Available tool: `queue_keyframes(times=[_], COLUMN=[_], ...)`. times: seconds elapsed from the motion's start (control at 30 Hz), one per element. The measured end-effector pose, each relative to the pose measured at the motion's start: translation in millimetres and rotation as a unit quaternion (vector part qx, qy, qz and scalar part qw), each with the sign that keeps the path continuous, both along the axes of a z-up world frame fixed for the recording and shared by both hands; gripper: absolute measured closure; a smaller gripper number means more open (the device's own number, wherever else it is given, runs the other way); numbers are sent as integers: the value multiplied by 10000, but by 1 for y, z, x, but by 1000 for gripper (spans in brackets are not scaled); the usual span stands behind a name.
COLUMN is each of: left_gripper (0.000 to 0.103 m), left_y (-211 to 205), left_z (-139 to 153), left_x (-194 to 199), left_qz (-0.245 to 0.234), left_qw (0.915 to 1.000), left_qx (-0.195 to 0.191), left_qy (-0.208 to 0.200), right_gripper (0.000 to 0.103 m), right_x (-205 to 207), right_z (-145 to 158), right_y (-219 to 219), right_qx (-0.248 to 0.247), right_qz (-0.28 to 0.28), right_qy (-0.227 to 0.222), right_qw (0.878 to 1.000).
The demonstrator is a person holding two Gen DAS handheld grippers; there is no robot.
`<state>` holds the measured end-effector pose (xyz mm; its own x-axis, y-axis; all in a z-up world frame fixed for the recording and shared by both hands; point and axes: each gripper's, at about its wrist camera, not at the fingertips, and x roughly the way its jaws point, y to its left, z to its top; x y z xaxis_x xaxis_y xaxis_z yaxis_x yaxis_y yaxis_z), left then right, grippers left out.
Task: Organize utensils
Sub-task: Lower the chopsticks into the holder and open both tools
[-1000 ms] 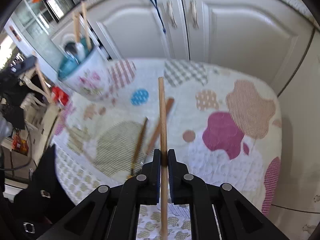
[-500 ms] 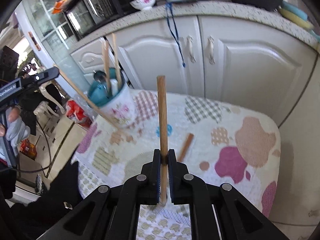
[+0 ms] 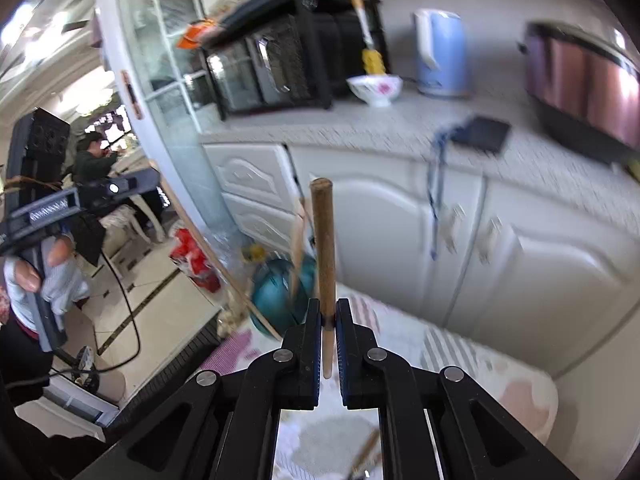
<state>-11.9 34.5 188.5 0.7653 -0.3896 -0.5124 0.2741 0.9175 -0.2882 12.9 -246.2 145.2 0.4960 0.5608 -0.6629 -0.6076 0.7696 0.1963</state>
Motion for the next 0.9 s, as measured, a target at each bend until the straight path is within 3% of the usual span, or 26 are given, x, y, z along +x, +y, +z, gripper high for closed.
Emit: queue_keyframes(times=[0.13, 0.3, 0.5, 0.7, 0.9], left_gripper=[99, 99, 99, 99, 99], left_y=[11, 20, 20, 16, 9], left_z=[9, -7, -45, -86, -115], left_x=[8, 24, 43, 59, 74], left_qz=[192, 396, 535, 536, 564], left_qw=[9996, 9989, 9974, 9955, 9932], left_qx=[111, 264, 399, 401, 322], left_qy=[-154, -53, 274, 665, 969], right_gripper=[97, 97, 97, 97, 97], right_x=[23, 51, 85, 105, 111], right_z=[18, 10, -31, -88, -115], right_y=[25, 56, 80, 88, 90], right_qx=[54, -47, -300, -480, -532], right_qz=[134, 215, 128, 131, 99], right_qy=[-122, -43, 319, 959, 1273], right_qw=[9998, 9997, 9990, 9941, 9904])
